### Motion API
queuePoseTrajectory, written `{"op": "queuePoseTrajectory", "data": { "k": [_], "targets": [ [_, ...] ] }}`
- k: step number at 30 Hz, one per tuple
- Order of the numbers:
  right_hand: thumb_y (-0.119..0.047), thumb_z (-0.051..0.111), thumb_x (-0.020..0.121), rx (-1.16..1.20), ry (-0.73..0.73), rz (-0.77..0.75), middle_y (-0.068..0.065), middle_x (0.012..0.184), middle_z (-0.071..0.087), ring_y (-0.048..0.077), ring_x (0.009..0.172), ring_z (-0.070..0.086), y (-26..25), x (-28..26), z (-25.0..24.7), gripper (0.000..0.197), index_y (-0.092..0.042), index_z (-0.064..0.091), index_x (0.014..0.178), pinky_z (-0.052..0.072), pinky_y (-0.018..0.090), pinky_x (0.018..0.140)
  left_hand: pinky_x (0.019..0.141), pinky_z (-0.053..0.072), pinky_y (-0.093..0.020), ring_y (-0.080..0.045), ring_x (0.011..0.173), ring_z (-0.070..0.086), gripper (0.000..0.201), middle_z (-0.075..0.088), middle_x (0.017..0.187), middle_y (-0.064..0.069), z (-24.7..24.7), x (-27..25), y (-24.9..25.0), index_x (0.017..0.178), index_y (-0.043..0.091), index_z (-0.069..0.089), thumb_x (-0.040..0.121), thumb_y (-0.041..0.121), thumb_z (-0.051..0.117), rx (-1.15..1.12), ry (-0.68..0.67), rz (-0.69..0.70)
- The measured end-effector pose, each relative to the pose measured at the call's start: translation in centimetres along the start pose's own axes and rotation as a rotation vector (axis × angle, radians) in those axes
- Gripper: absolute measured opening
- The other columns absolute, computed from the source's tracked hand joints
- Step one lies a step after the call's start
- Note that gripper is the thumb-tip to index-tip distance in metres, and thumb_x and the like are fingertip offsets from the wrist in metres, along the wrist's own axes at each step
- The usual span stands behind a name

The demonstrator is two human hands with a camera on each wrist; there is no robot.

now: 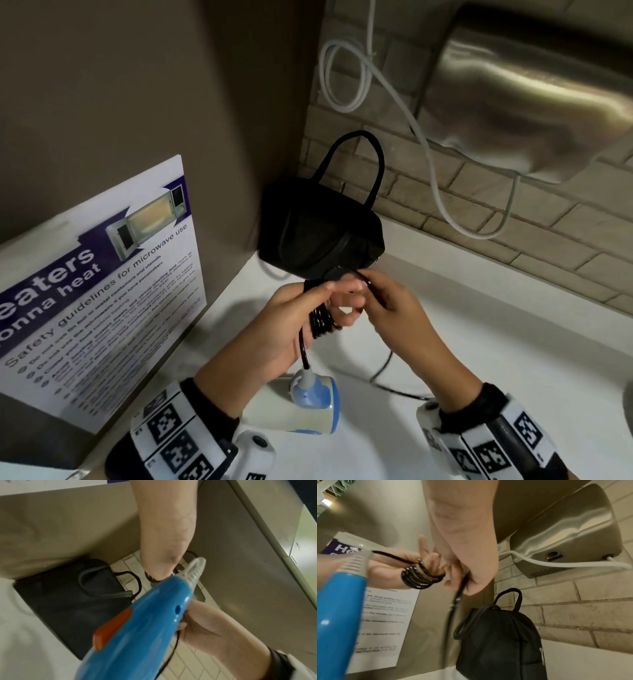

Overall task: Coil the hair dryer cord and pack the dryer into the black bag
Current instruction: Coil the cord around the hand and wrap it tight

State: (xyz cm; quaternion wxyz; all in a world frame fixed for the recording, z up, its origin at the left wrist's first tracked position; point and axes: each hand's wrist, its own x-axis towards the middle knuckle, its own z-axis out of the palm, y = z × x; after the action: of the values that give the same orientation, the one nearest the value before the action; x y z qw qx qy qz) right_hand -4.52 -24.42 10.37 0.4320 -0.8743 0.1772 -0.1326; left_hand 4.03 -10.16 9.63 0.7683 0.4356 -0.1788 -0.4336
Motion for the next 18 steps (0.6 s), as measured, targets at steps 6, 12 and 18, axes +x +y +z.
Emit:
{"op": "queuePoseTrajectory", "data": {
  "k": [6,12,18],
  "targets": [
    [-0.027,0.057,0.091,0.578,-0.275,0.334,0.001,0.086,0.071,0.009,0.069,0.062,-0.1,-1.9,0.1,0.018,-0.016,0.066,0.103,0.047,0.022,0.063,0.068,0.058,-0.023,-0.013,0.070,0.072,0.029,0.076,0.084,-0.004,-0.3,0.7,0.6,0.102,0.003,0.065,0.099,0.010,0.038,-0.110,0.029,-0.008],
    [-0.018,0.066,0.079,0.832,-0.300,0.535,-0.002,0.069,0.065,0.006,0.066,0.064,0.0,-1.5,0.4,0.004,-0.018,0.062,0.078,0.053,0.019,0.057,0.068,0.057,-0.025,-0.016,0.076,0.072,0.028,0.075,0.087,-0.008,-0.1,0.3,0.2,0.101,0.003,0.069,0.083,0.017,0.053,-0.151,-0.086,-0.074],
    [-0.014,0.055,0.094,0.903,-0.293,0.595,0.004,0.081,0.069,0.013,0.069,0.068,0.0,-2.1,2.2,0.008,-0.012,0.062,0.091,0.056,0.026,0.054,0.062,0.055,-0.030,-0.018,0.075,0.072,0.023,0.075,0.095,-0.010,-0.1,0.4,-0.6,0.103,0.004,0.067,0.092,0.012,0.049,-0.175,-0.029,-0.114]
  ]
}}
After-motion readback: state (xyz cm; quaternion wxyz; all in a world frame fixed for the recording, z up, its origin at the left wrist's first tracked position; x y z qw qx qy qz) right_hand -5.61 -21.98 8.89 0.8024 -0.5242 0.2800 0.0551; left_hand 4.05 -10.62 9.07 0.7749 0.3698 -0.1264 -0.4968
